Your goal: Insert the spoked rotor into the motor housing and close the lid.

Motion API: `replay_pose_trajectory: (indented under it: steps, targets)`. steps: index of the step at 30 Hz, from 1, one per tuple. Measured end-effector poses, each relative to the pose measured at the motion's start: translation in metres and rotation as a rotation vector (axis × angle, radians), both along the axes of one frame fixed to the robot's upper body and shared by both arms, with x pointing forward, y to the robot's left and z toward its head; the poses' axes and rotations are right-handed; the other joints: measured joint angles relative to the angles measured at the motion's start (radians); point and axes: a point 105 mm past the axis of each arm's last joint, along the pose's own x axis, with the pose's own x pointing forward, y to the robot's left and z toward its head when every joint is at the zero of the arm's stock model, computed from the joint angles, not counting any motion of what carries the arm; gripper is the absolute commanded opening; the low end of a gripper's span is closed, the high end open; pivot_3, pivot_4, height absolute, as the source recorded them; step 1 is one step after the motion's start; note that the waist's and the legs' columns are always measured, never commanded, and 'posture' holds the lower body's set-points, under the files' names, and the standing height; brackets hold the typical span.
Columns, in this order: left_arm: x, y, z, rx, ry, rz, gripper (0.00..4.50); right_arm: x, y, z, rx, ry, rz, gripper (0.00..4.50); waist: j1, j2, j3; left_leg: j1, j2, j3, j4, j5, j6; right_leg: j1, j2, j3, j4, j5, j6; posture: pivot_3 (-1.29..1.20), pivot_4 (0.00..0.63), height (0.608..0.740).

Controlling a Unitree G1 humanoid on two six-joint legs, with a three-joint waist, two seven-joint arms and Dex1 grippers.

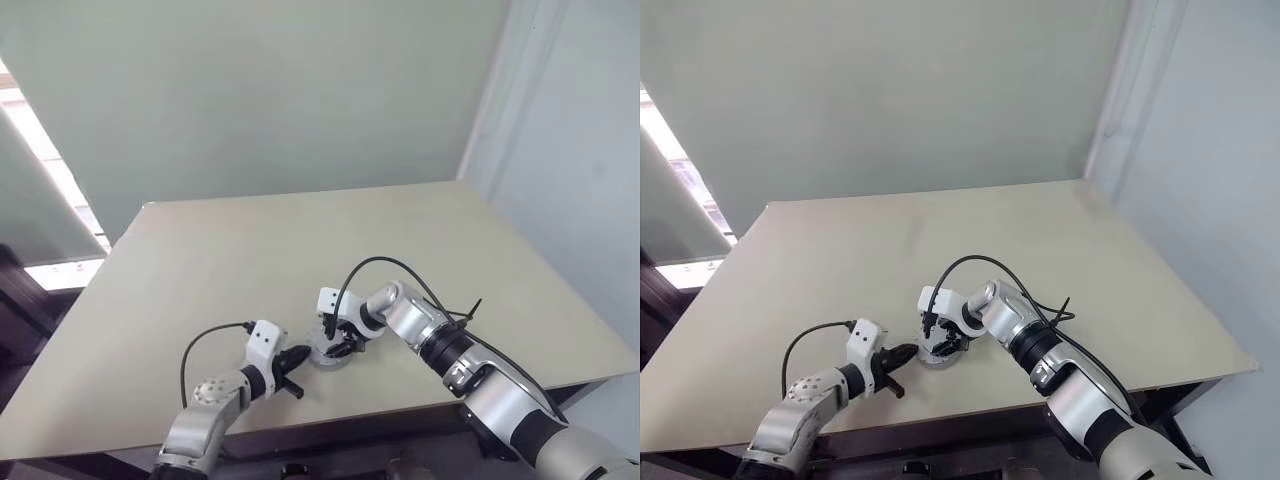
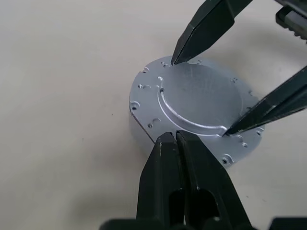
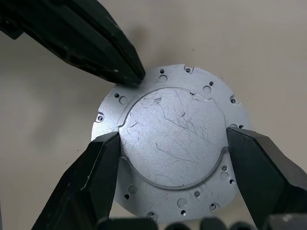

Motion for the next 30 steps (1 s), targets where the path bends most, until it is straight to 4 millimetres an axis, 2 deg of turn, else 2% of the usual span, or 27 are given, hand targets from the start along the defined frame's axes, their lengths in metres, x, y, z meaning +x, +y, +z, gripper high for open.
replay_pose_trajectory:
  steps: [15,19,30]
  targets:
    - [0.0041,-0.0020,-0.0030,0.038,-0.009,-0.015,0.00,0.0009,-0.0019,-0.0030,0.039,0.001,-0.042,3.25,0.001,0.002,-0.004,0.001,0.000,-0.001,0.000,0.000,0.000,0.001,0.000,-0.001,0.000,0.000,0.000,0.00,0.000,0.740]
    - [0.0045,-0.0030,-0.0032,0.040,-0.010,-0.019,0.00,0.0035,-0.0036,-0.0031,0.033,-0.019,-0.054,4.49,0.001,0.002,-0.005,0.001,0.000,-0.002,0.000,0.000,0.000,0.001,0.000,-0.001,0.000,0.000,0.000,0.00,0.000,0.740]
    - [0.0046,-0.0062,-0.0031,0.047,-0.018,-0.033,0.00,0.0045,-0.0060,-0.0020,0.044,0.011,-0.096,4.49,-0.001,0.002,-0.005,0.001,0.000,-0.002,0.000,0.000,0.000,0.000,0.000,-0.001,0.000,0.000,0.000,0.00,0.000,0.740]
